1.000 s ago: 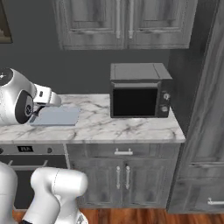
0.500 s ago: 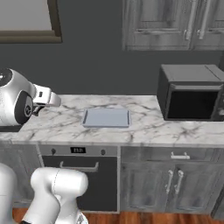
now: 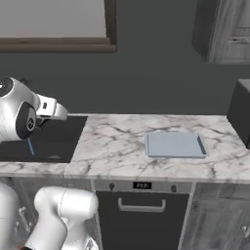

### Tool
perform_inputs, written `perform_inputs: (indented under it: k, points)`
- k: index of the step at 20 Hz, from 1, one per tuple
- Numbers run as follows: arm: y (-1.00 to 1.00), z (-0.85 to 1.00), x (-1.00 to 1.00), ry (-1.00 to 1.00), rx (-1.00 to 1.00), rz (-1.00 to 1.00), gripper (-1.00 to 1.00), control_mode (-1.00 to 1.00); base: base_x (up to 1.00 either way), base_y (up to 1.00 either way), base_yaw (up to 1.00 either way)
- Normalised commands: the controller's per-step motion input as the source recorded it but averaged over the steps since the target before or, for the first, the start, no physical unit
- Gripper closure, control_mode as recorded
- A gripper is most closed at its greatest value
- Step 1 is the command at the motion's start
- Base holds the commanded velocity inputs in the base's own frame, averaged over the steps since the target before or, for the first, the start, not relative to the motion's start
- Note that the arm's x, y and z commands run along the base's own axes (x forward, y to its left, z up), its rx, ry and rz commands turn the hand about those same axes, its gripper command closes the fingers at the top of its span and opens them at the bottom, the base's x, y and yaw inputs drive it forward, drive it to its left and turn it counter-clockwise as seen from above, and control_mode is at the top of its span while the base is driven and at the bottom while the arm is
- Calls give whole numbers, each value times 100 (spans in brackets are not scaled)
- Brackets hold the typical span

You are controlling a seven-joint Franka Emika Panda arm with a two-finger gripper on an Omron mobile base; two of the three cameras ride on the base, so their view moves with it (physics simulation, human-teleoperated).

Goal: Take the fish out of the fridge, briefly rinse it in the sink, and place it on the tray next to the sink.

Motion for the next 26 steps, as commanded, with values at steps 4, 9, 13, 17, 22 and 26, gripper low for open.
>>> perform_inputs:
  k: [4, 9, 13, 17, 22, 26]
  points:
    - [0, 0, 0, 0, 0, 0, 100, 100, 17, 81, 0]
    - [0, 0, 0, 0, 0, 0, 100, 100, 0, 22, 0]
    - [-10, 0, 6, 0, 1, 4, 100, -100, 4, -4, 2]
    - [-46, -9, 60, 6, 7, 26, 100, -100, 0, 0, 0]
    - [-13, -36, 81, 25, 4, 41, 100, -100, 0, 0, 0]
    - [13, -41, 97, 27, 6, 45, 100, -100, 0, 0, 0]
